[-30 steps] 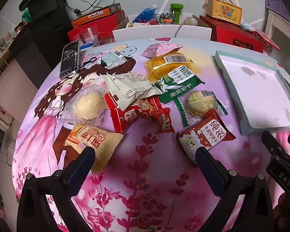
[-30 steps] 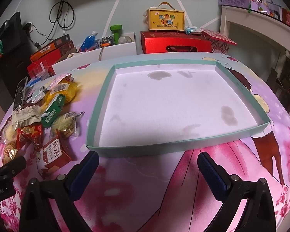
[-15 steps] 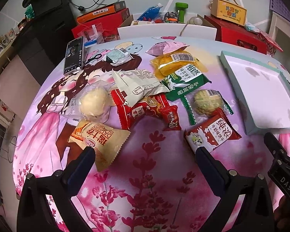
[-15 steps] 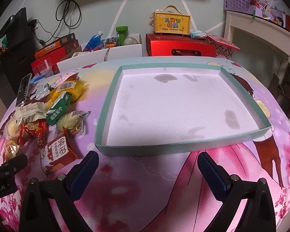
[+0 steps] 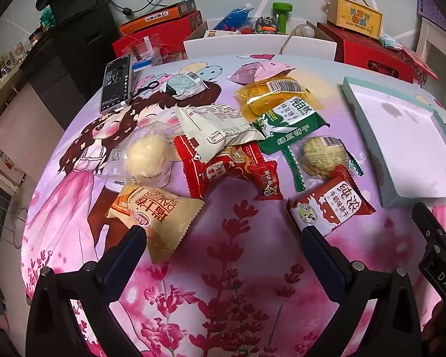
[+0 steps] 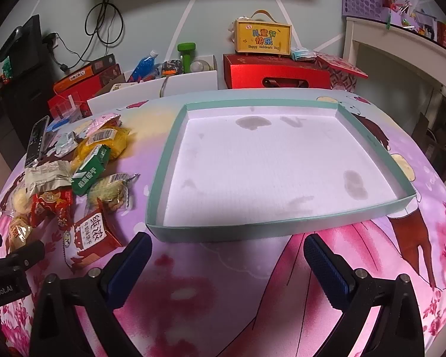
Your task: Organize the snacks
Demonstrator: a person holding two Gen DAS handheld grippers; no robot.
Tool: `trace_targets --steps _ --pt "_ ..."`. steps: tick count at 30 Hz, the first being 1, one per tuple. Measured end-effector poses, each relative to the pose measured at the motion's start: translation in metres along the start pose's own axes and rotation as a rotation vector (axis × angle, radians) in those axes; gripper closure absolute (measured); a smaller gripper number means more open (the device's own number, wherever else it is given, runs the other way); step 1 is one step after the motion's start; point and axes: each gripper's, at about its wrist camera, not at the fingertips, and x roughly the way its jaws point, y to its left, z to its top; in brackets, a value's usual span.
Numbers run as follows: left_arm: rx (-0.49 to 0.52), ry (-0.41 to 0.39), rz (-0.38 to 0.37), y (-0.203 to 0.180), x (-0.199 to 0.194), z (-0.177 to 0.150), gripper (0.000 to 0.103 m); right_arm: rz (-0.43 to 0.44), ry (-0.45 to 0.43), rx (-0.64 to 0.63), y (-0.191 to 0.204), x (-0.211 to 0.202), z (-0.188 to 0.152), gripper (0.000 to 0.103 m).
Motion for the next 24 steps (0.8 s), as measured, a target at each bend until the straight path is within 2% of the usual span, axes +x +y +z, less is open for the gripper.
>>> trace_targets --steps 24 --pt "-0.018 0.006 0.004 0.0045 0.0025 -0.0004 0.0 0.009 0.006 -0.017 0.0043 0.0019 -0.0021 0.0"
